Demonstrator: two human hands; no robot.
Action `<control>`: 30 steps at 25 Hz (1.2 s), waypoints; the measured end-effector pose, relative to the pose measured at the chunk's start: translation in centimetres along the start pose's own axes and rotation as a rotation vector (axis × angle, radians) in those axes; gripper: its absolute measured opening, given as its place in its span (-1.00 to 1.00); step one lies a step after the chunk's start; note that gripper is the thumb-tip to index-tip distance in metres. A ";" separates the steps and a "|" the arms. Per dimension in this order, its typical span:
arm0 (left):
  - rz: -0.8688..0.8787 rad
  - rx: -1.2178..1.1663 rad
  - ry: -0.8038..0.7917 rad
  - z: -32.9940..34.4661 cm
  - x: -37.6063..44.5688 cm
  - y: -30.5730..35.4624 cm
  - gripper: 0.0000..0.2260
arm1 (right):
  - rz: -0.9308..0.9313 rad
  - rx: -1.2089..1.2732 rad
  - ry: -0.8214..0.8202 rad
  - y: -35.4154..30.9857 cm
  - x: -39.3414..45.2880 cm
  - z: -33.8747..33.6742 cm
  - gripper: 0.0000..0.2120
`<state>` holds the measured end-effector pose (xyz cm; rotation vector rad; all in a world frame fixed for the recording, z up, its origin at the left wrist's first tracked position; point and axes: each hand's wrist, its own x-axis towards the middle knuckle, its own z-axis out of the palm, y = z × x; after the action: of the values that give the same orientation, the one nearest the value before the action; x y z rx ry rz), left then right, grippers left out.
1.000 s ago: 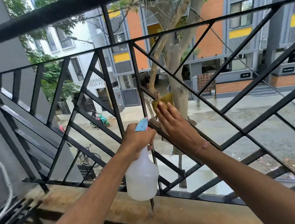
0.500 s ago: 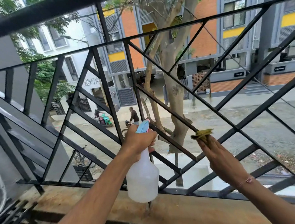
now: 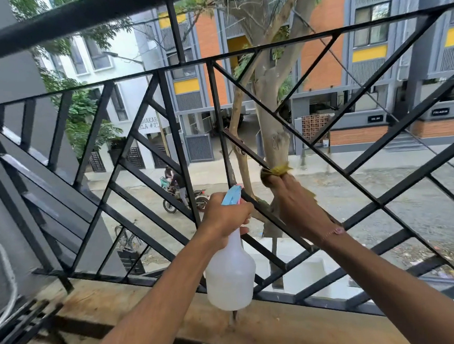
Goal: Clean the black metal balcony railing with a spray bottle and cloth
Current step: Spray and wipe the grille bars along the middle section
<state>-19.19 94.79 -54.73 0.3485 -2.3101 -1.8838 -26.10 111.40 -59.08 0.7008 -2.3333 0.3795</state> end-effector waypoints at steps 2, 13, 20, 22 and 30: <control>0.013 0.003 0.010 -0.4 0.2 0.3 -0.68 | -0.089 -0.011 0.041 -1.9 4.3 -0.5 -0.56; 0.013 0.030 0.004 -1.0 0.5 -0.6 -0.71 | -0.228 0.107 0.087 -1.5 7.4 -0.9 -0.63; 0.022 0.077 -0.117 3.0 -0.8 -3.1 -0.91 | 0.022 0.192 -0.140 5.0 -5.7 -1.8 -0.59; 0.012 0.063 -0.143 4.7 -1.4 -3.7 -0.96 | 0.067 0.144 -0.227 6.2 -7.8 -1.9 -0.51; 0.009 0.090 -0.204 7.8 -1.8 -7.6 -0.94 | 0.672 0.655 -0.084 5.8 -14.6 -4.2 -0.69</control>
<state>-18.77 101.19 -63.73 0.1611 -2.5267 -1.8958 -17.92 123.53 -66.24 0.1756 -2.4725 1.4770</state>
